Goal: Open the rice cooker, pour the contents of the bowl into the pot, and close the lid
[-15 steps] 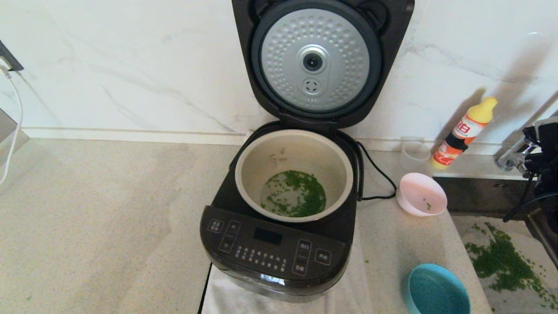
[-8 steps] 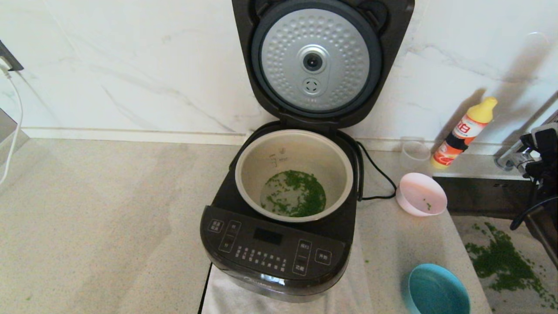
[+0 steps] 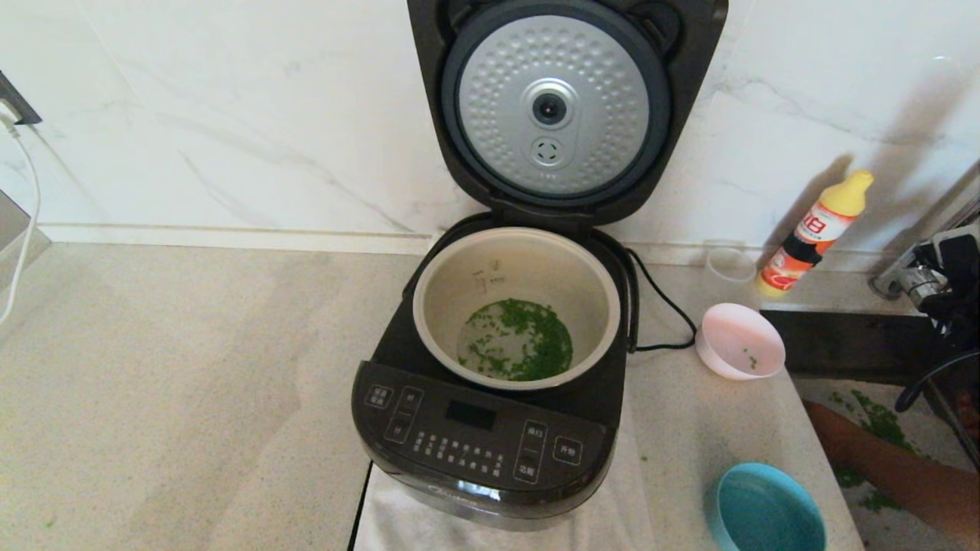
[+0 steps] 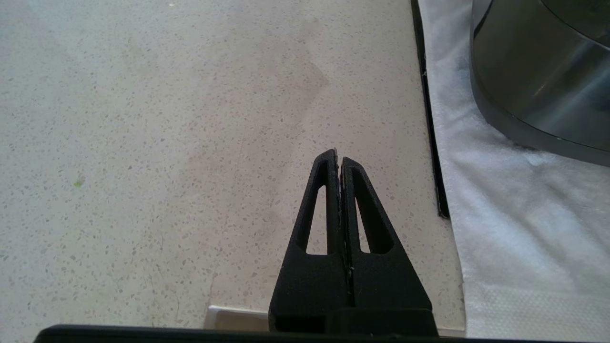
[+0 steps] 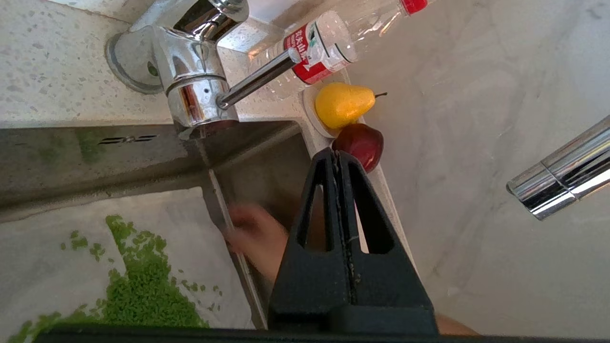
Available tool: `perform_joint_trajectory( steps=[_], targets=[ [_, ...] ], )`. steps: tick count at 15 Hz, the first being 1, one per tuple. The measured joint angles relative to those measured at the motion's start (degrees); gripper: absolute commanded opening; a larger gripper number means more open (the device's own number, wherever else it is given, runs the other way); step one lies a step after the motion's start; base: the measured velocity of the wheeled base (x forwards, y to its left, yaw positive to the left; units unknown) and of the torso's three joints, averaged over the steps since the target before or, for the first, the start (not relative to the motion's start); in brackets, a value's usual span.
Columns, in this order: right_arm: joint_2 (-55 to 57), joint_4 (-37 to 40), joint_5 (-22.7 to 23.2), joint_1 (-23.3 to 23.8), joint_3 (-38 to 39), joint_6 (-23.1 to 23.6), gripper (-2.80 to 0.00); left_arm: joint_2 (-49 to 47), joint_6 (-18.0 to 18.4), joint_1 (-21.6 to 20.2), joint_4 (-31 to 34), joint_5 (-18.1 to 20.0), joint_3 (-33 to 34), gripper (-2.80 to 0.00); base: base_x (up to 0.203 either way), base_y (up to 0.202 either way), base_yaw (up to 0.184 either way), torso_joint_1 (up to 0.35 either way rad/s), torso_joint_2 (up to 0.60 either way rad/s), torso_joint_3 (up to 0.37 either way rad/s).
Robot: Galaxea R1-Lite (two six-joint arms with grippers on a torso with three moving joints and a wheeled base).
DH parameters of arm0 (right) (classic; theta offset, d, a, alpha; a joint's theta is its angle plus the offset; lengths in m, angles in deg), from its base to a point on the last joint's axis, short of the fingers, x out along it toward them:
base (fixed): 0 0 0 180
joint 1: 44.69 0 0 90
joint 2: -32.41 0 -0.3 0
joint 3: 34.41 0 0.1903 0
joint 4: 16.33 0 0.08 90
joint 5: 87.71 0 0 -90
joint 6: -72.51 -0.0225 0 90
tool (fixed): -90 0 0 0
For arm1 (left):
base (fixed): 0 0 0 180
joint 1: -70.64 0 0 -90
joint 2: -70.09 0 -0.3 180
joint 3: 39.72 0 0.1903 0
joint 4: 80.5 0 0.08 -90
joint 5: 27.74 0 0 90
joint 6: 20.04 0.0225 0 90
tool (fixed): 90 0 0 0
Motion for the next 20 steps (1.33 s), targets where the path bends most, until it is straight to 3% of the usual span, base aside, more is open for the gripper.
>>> perform_joint_trajectory(
  steps=[20],
  targets=[
    [-0.3, -0.3, -1.5, -1.0, 0.1, -0.1, -2.80, 0.0, 0.0, 0.0, 0.0, 0.0, 0.0, -2.80, 0.000, 0.000, 0.000, 0.000, 0.00, 0.000]
  ],
)
